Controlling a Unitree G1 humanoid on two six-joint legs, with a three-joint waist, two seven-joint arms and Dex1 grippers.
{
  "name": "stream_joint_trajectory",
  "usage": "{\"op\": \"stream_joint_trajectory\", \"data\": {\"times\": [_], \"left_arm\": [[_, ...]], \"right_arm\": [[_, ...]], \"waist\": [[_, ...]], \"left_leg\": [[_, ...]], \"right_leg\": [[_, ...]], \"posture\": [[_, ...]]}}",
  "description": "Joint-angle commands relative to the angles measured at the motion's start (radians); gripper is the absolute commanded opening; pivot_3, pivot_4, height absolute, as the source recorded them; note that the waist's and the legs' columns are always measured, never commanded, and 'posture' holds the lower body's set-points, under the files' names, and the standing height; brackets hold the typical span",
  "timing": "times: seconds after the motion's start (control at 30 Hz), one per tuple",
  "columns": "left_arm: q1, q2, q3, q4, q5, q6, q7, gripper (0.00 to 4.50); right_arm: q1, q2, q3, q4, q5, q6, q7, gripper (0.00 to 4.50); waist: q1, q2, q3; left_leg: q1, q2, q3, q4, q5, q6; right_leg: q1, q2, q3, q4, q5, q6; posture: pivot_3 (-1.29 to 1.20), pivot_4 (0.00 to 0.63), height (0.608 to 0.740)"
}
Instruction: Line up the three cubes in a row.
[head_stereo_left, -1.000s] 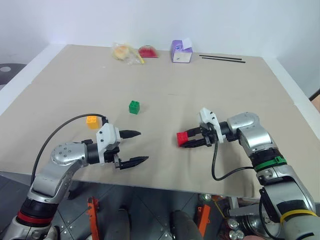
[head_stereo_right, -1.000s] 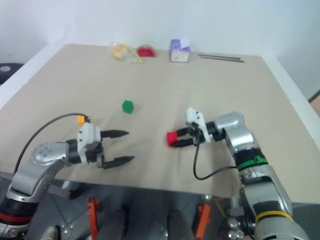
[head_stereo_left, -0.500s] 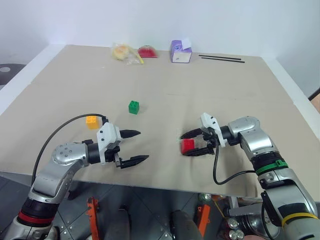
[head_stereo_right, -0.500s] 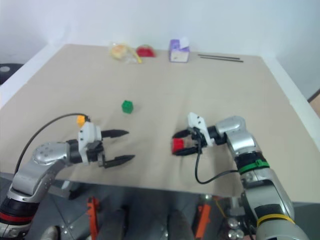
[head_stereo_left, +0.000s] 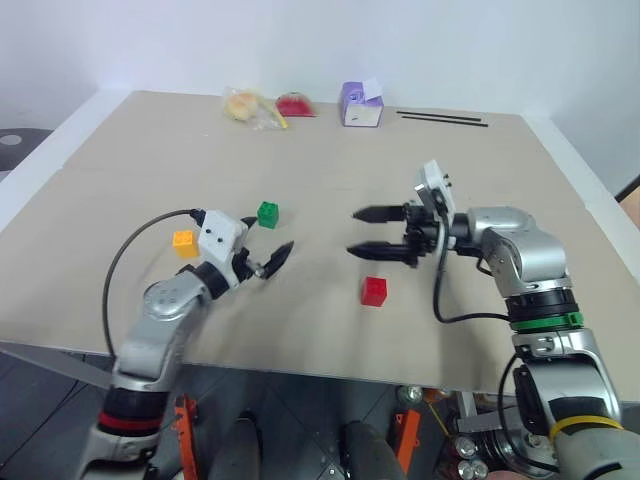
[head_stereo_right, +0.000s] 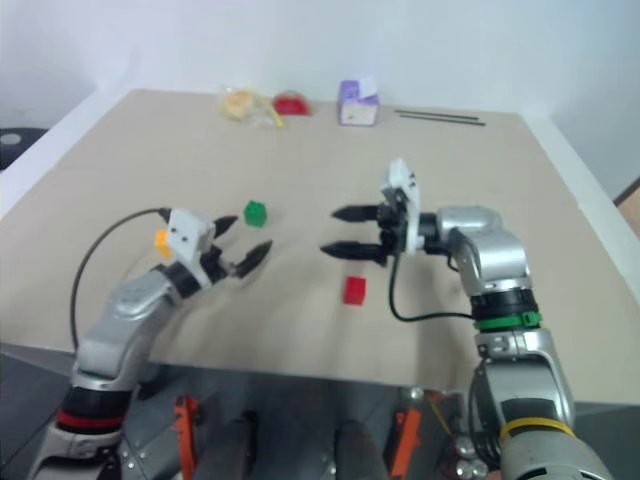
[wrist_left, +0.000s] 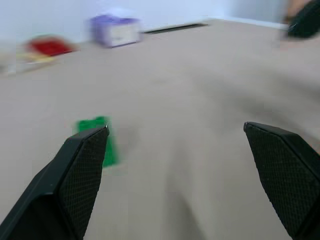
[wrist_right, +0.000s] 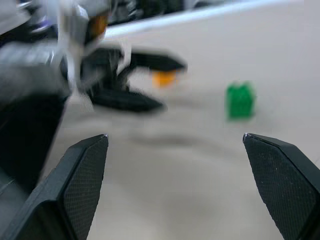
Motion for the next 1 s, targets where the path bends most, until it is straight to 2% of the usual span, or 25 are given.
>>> {"op": "stream_joint_trajectory", "data": {"times": [0.03,0.2,0.67,1.0], "left_arm": [[-0.041,-0.036,0.031,0.048,0.058,0.003,0.12,4.5],[-0.093,-0.064,0.05,0.175,0.079,-0.029,0.169,4.5],[-0.296,-0.068,0.034,0.56,0.1,-0.175,0.082,4.5],[-0.429,-0.093,0.029,0.742,0.117,-0.222,0.069,4.5]], "right_arm": [[-0.006,0.011,-0.011,-0.065,-0.023,0.008,-0.109,4.47],[-0.019,0.04,-0.004,-0.058,-0.041,-0.025,-0.173,4.47],[-0.025,0.054,0.019,-0.046,-0.046,-0.05,-0.17,4.47],[-0.019,0.054,0.021,-0.055,-0.047,-0.056,-0.174,4.47]], "waist": [[0.0,0.0,0.0],[0.0,0.0,0.0],[0.0,0.0,0.0],[0.0,0.0,0.0]], "left_leg": [[0.0,0.0,0.0,0.0,0.0,0.0],[0.0,0.0,0.0,-0.001,0.0,0.0],[0.0,0.0,0.0,-0.001,0.0,0.0],[-0.001,0.0,0.0,-0.001,0.0,0.0]], "right_leg": [[0.0,0.0,0.0,0.0,0.0,0.0],[0.0,0.0,0.0,0.0,0.0,0.001],[0.0,0.0,0.0,0.0,0.0,0.002],[0.0,0.0,0.0,0.0,0.001,0.004]], "posture": [[0.0,0.15,0.74],[0.0,0.15,0.74],[0.0,0.15,0.74],[0.0,0.15,0.74]]}}
